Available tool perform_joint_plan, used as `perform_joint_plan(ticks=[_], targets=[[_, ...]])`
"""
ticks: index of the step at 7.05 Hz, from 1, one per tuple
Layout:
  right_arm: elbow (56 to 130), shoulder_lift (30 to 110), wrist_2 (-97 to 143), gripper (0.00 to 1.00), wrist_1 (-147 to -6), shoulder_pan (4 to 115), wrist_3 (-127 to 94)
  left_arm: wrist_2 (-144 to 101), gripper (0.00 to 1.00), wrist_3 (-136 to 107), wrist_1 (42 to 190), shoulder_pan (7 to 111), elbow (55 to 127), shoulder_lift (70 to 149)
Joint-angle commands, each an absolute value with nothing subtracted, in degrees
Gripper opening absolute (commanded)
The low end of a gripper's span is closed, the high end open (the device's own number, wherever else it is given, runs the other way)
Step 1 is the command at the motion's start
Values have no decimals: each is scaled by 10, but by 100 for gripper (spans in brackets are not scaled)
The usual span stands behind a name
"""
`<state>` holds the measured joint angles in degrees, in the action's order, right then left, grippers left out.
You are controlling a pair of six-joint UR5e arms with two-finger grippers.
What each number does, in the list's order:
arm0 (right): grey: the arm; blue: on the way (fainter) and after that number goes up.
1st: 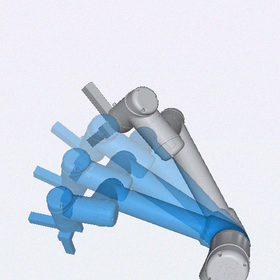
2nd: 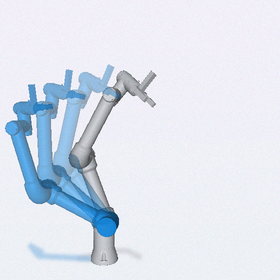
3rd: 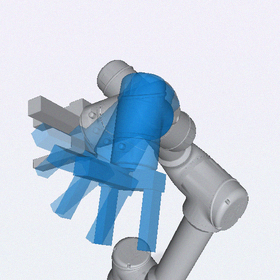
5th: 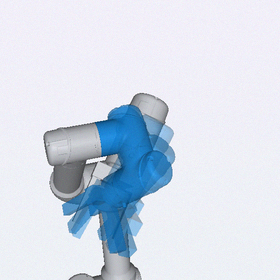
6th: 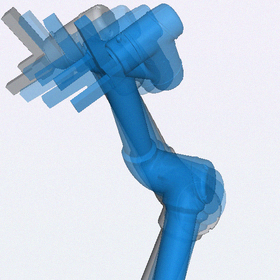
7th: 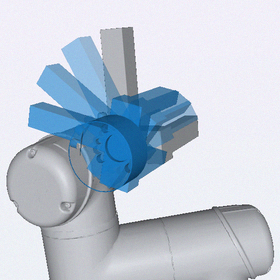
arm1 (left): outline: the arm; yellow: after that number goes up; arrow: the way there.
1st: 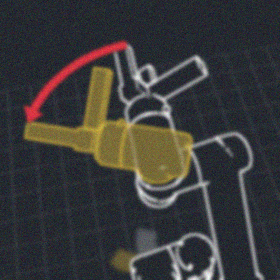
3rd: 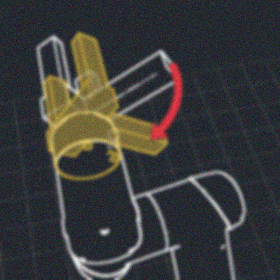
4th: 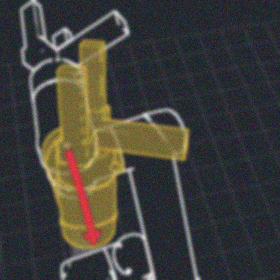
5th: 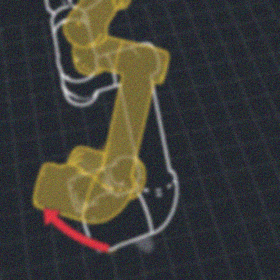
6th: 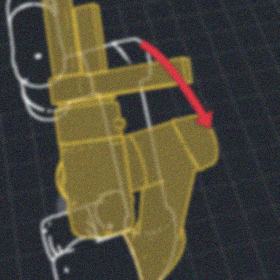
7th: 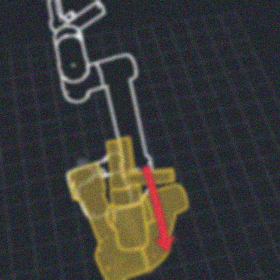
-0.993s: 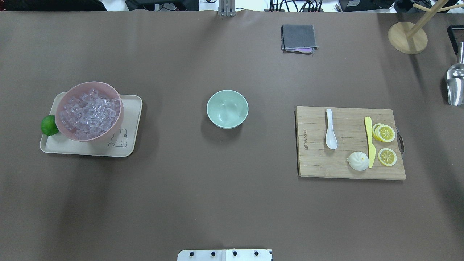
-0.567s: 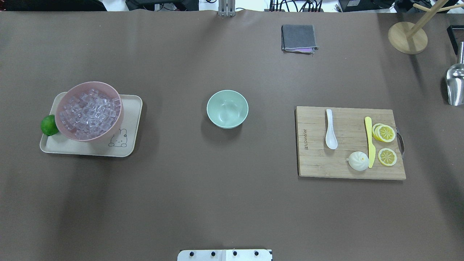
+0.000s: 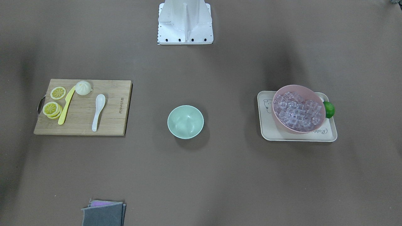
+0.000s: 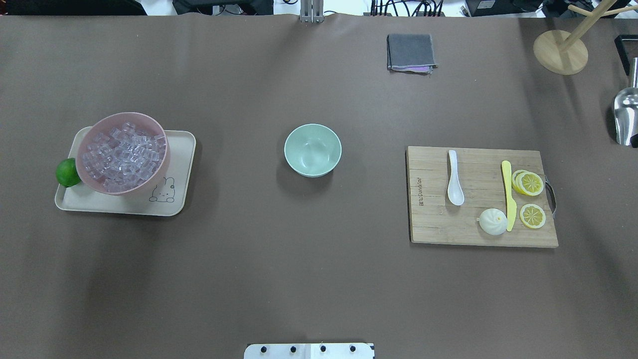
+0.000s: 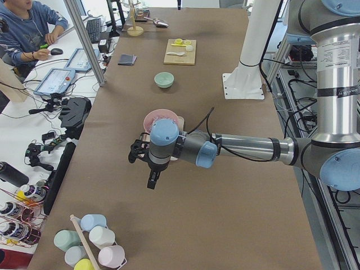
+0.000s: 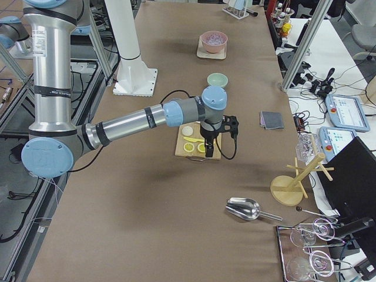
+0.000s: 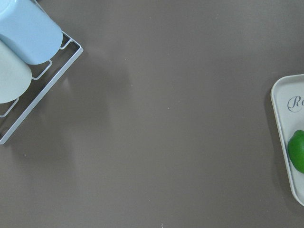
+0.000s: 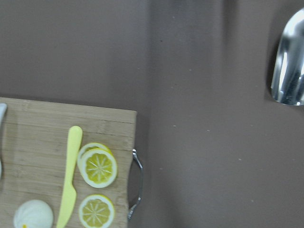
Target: Put spoon and ice into bowl
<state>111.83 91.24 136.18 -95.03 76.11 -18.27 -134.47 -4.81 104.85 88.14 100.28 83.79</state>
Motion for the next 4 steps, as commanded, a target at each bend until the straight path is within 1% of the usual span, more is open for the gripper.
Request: perform_joint_plan(ticks=[1, 2, 4], targets=[[1127, 863, 1355, 97, -934, 690, -300, -1350, 98, -62, 1049, 880, 1003, 839], [1122, 847, 1321, 92, -901, 646, -381, -1350, 98, -102, 1049, 870, 1003, 846], [1116, 816, 1286, 90, -878, 577, -478, -1347, 98, -213, 1048, 812, 1003, 884]])
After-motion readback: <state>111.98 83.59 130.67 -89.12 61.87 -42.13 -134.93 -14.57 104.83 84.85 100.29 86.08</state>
